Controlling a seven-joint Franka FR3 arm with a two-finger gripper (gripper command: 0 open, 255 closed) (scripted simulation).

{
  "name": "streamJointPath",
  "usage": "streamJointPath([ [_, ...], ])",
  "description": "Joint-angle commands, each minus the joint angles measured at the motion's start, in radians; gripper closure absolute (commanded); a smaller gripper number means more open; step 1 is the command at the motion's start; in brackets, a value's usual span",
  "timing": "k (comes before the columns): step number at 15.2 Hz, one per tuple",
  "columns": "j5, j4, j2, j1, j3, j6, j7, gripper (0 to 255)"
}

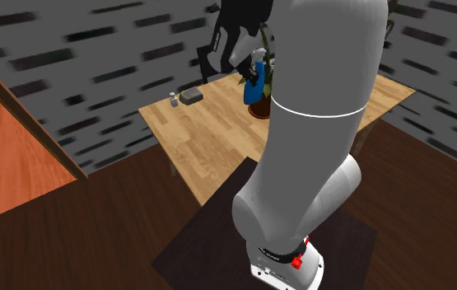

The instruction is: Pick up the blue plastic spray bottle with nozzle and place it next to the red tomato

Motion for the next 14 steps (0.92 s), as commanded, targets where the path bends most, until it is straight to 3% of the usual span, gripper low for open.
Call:
streamJointPath([
  [1, 0.009, 0.009, 0.028, -0.030, -0.015, 0.038, -0.040, 255],
  [8, 0.088, 0.081, 0.137, -0.166, -0.042, 0.146, -0.221, 255],
  [14, 0.185, 0.190, 0.252, -0.312, -0.019, 0.205, -0.393, 255],
])
